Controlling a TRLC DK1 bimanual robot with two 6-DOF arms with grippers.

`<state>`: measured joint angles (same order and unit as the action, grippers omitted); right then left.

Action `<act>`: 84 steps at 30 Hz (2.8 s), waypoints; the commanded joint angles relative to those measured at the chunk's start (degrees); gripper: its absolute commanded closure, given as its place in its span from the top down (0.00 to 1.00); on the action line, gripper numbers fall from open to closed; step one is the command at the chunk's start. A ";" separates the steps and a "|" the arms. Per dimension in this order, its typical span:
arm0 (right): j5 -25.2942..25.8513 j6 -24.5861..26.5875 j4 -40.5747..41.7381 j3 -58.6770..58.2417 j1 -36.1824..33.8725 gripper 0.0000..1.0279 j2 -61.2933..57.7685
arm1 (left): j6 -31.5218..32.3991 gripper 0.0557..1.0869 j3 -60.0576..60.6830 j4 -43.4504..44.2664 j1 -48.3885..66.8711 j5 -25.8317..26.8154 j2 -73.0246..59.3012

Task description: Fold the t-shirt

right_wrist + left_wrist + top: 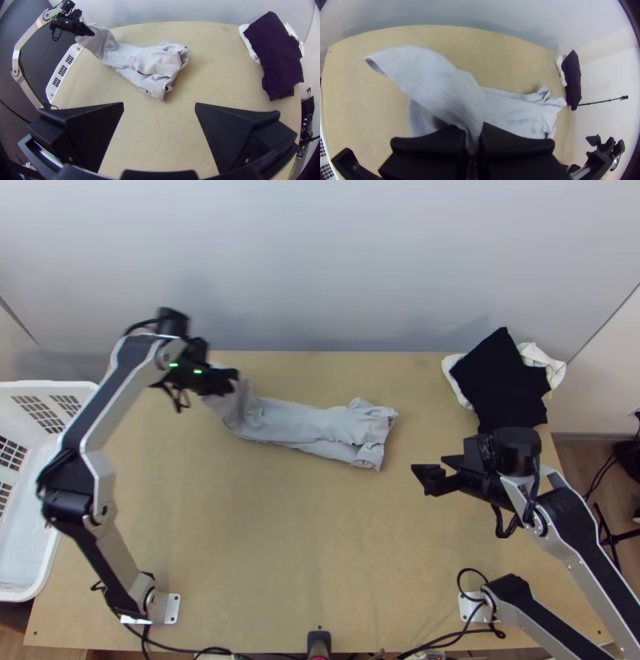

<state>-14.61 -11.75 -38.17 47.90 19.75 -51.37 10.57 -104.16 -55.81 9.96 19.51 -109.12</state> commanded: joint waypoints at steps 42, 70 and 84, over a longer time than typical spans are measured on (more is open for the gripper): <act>-0.51 -4.25 5.21 -13.53 -8.23 0.96 14.20 | 7.71 0.96 -28.73 21.45 45.42 -22.23 -25.44; -11.58 -15.50 31.76 -11.95 -9.11 0.96 -23.07 | -1.08 0.96 -15.81 0.35 28.98 -24.96 6.99; -12.28 -15.94 33.34 1.50 0.82 0.96 -43.20 | -0.46 0.96 -4.39 0.88 21.68 -28.56 19.03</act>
<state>-26.44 -27.44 -5.58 43.75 16.56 -85.38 10.02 -113.51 -54.81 35.16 -8.27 -95.94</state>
